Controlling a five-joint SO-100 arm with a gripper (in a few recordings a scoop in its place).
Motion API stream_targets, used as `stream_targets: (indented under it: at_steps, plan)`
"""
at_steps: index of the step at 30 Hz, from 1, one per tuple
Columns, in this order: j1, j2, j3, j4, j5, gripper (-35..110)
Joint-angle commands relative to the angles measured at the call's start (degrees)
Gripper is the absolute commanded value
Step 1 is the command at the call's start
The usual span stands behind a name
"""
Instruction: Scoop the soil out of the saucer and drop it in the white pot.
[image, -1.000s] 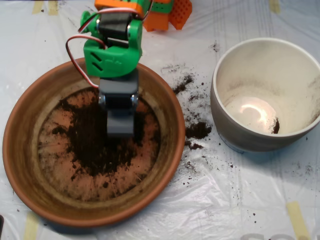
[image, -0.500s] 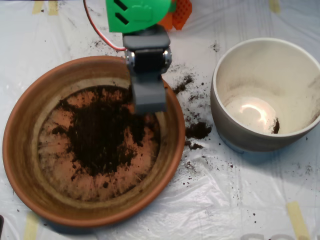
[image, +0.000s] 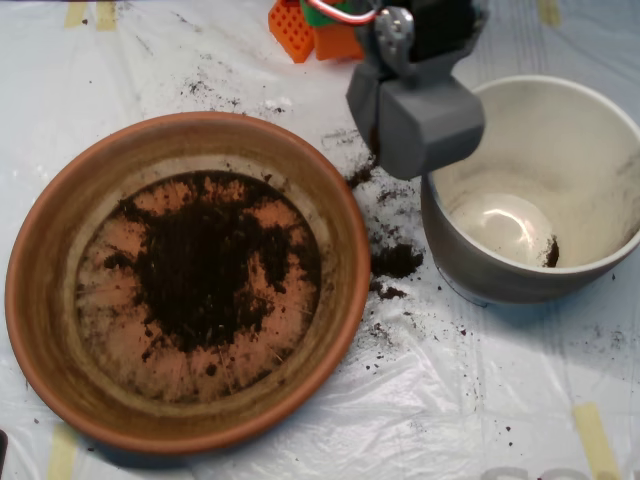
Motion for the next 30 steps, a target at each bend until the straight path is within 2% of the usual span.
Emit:
stream_targets:
  at_steps: [1,11,14,18,30]
  plan:
    - [-5.36,-1.41,-8.17,1.23,-0.44,0]
    - [-14.06,-10.2,-13.1,1.32,-2.37,1]
    - [-14.94,-10.37,-12.83,1.58,-2.37,23]
    - [-15.47,-10.55,-11.95,2.02,-2.37,30]
    - [-15.56,-7.03,-9.58,1.85,-0.88,29]
